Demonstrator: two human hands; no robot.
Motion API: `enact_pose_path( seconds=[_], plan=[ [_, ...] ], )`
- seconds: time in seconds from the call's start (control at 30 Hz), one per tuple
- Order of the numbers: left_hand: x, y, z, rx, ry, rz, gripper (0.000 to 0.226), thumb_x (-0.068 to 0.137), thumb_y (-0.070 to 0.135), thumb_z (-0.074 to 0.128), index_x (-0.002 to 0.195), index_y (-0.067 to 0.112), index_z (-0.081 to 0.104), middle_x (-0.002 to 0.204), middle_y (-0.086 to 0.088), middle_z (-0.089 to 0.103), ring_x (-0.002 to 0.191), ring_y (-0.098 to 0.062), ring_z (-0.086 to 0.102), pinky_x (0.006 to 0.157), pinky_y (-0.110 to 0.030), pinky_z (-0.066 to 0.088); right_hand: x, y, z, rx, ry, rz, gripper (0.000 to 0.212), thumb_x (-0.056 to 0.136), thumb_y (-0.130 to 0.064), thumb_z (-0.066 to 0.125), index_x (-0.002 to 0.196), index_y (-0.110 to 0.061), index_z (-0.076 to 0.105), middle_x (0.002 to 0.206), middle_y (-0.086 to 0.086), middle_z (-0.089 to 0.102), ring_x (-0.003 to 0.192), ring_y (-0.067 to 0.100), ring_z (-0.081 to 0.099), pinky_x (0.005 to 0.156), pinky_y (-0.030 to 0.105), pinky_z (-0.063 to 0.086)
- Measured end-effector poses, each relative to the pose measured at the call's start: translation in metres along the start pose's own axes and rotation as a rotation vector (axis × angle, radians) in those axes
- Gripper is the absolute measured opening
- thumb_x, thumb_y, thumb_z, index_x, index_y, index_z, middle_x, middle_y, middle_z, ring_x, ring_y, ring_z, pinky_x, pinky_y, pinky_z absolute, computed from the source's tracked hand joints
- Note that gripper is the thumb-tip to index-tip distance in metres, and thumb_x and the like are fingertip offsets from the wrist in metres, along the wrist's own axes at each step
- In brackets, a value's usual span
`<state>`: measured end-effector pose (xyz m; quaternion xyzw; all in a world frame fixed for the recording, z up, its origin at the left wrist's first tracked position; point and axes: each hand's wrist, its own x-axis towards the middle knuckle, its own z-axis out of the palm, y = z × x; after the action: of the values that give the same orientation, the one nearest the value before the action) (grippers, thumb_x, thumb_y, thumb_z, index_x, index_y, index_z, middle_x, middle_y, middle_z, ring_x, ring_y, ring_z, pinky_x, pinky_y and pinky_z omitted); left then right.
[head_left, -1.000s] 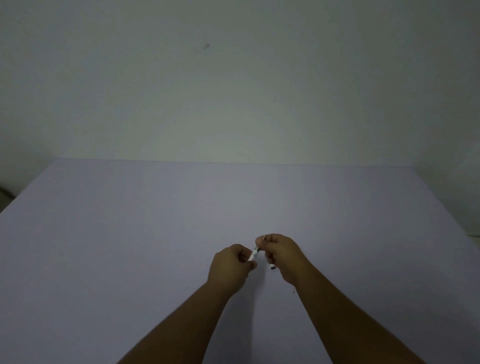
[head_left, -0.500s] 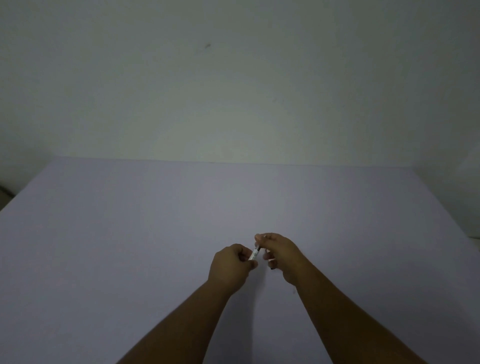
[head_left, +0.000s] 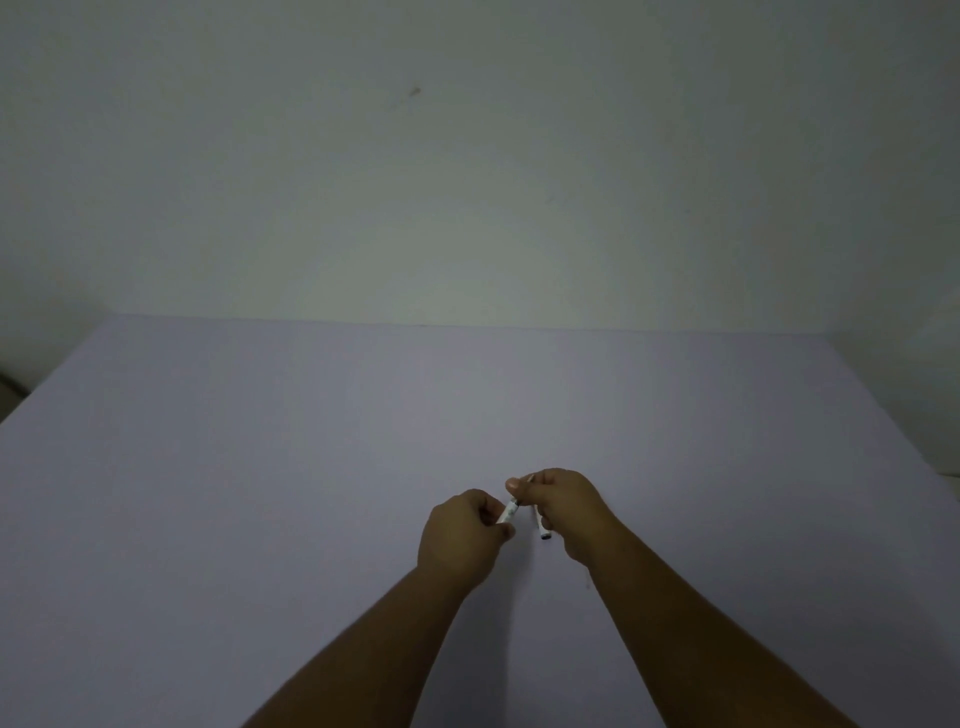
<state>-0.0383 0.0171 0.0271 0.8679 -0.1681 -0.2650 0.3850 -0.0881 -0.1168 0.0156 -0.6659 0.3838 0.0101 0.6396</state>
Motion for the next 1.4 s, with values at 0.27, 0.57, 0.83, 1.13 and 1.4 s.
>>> enact_pose_path(
  seconds=[0.27, 0.57, 0.83, 1.13, 1.4],
  plan=[
    [0.002, -0.001, 0.0, -0.015, -0.002, -0.023, 0.01, 0.076, 0.022, 0.072, 0.082, 0.021, 0.064, 0.077, 0.0, 0.068, 0.074, -0.021, 0.068, 0.068, -0.031, 0.052, 0.008, -0.002, -0.003, -0.046, 0.005, 0.083, 0.027, 0.074, -0.045, 0.072, 0.067, -0.02, 0.066, 0.075, 0.001, 0.066, 0.071, 0.016, 0.055, 0.063, 0.03, 0.046],
    [0.005, -0.013, -0.002, -0.253, -0.043, -0.2, 0.019, 0.074, 0.016, 0.075, 0.09, 0.019, 0.065, 0.073, 0.001, 0.066, 0.055, -0.014, 0.065, 0.046, -0.024, 0.049, 0.031, 0.021, -0.009, -0.679, 0.245, 0.0, 0.029, 0.089, -0.023, 0.055, 0.094, 0.001, 0.07, 0.097, 0.017, 0.073, 0.095, 0.031, 0.067, 0.077, 0.03, 0.05],
    [0.005, -0.027, -0.004, -0.356, -0.058, -0.266, 0.013, 0.075, 0.016, 0.075, 0.071, 0.025, 0.066, 0.073, -0.001, 0.07, 0.056, -0.016, 0.066, 0.051, -0.027, 0.053, 0.031, 0.038, 0.004, -0.753, 0.274, -0.054, 0.036, 0.093, -0.03, 0.048, 0.098, 0.002, 0.064, 0.099, 0.019, 0.071, 0.094, 0.033, 0.065, 0.079, 0.035, 0.051],
    [0.004, -0.021, -0.002, -0.377, -0.107, -0.263, 0.014, 0.074, 0.016, 0.076, 0.07, 0.026, 0.068, 0.073, 0.0, 0.07, 0.055, -0.016, 0.066, 0.05, -0.025, 0.052, 0.031, -0.005, 0.002, 0.288, 0.15, -0.009, 0.022, 0.089, -0.012, 0.058, 0.067, -0.012, 0.064, 0.066, 0.006, 0.063, 0.06, 0.013, 0.057, 0.059, 0.022, 0.047],
    [0.004, -0.016, 0.003, -0.377, -0.127, -0.237, 0.012, 0.076, 0.016, 0.074, 0.071, 0.025, 0.068, 0.074, -0.002, 0.069, 0.058, -0.017, 0.066, 0.053, -0.028, 0.055, 0.023, -0.013, 0.004, 0.293, 0.05, -0.009, 0.013, 0.084, -0.008, 0.061, 0.072, -0.011, 0.067, 0.073, 0.008, 0.067, 0.064, 0.015, 0.059, 0.064, 0.025, 0.049]
  ],
)
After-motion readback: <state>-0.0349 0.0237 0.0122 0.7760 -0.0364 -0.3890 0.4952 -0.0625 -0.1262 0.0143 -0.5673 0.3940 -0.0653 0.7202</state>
